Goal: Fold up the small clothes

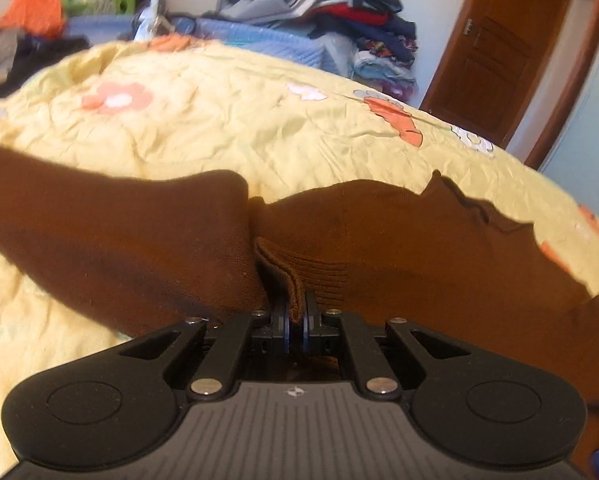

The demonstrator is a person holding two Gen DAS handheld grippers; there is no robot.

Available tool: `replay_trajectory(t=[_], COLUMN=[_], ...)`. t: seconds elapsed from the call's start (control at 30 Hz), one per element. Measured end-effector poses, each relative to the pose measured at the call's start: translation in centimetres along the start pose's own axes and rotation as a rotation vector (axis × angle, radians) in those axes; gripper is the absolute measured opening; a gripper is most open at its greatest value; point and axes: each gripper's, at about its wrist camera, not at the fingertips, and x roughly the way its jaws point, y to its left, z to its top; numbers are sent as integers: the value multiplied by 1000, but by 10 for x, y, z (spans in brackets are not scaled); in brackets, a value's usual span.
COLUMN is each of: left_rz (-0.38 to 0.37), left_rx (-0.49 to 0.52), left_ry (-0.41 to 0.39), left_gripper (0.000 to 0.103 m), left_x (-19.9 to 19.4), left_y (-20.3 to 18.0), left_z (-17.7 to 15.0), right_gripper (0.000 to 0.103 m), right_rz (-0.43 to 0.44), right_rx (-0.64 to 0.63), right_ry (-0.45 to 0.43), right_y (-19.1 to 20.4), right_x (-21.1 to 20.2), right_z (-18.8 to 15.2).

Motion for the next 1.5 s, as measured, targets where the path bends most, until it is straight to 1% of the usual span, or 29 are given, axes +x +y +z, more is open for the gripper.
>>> replay_trajectory(t=[0.07, 0.13, 0.17, 0.27, 0.33, 0.4, 0.47, 0.57, 0.63, 0.67, 0.7, 0.73, 0.77, 0.8, 0.83, 0.87, 0.9, 0.97, 1.0, 1.03, 1.1, 1.13, 1.17, 1.2, 1.27, 1.3, 1.4, 1.5], left_rz=[4, -14, -22, 3, 25, 59, 65, 75, 71, 63, 39, 8, -20, -41, -56, -67, -71, -68, -63, -58, -64, -83, -102, -124, -176, -171, -98, -12], left_rx=[19, 26, 26, 34, 34, 18, 22, 54, 35, 23, 15, 18, 31, 53, 87, 116, 134, 111, 121, 152, 206, 211, 204, 181, 91, 40, -168, -445], left_ry=[-23, -64, -70, -55, -46, -22, -11, -28, -37, -62, -106, -146, -172, -182, -181, -168, -137, -36, -65, -79, -90, -90, -91, -103, -167, -197, -260, -300], left_gripper=[5, 5, 5, 5, 5, 5, 5, 7, 8, 9, 14, 29, 41, 71, 81, 82, 82, 80, 81, 81, 81, 81, 81, 81, 81, 81, 82, 82], left_x=[-13, -29, -34, -34, -31, -23, -18, -23, -38, -49, -61, -70, -75, -75, -71, -63, -51, -25, -22, -19, -18, -19, -22, -28, -47, -55, -73, -83], left_y=[-3, -4, -2, 2, 10, 19, 26, 23, 21, 20, 19, 15, 10, 2, -8, -16, -23, -26, -27, -27, -25, -21, -14, -5, 25, 43, 111, 196], left_z=[5, 15, 21, 23, 18, 12, 5, 4, 6, 6, 4, 1, -2, -6, -9, -12, -15, -19, -23, -26, -29, -29, -28, -27, -26, -24, -15, -4], right_gripper=[86, 87, 87, 88, 89, 90, 90, 91, 92, 92, 92, 92, 95, 100, 101, 101, 101, 99, 99, 99, 100, 103, 103, 103, 103, 103, 103, 103], right_rz=[-2, -4, -4, -4, -4, -6, -5, -7, -18, -36, -49, -45, -34, -35, -50, -72, -101, -173, -204, -231, -300, -287, -327, -331, -316, -322, -347, -338], right_rx=[-7, -16, -18, -20, -25, -30, -33, -38, -56, -76, -94, -107, -116, -121, -131, -147, -176, -244, -281, -320, -405, -496, -558, -541, -506, -516, -552, -538], right_ry=[3, 6, 8, 8, 9, 12, 13, 15, 30, 46, 47, 28, -2, -22, -31, -26, -2, 76, 116, 154, 214, 192, 193, 183, 173, 176, 181, 174], right_y=[1, 3, 3, 4, 6, 6, 6, 8, 11, 16, 20, 23, 26, 29, 31, 34, 36, 38, 37, 35, 28, 28, 26, 24, 19, 20, 25, 23], right_x=[0, 0, 0, 1, 2, 2, 3, 3, 4, 5, 5, 3, 3, 6, 13, 25, 41, 79, 96, 111, 129, 127, 126, 122, 119, 119, 122, 119], right_z=[0, 0, 0, 0, -1, 0, 0, 0, 2, 6, 11, 19, 31, 43, 56, 67, 77, 88, 90, 90, 82, 74, 66, 67, 70, 70, 66, 67])
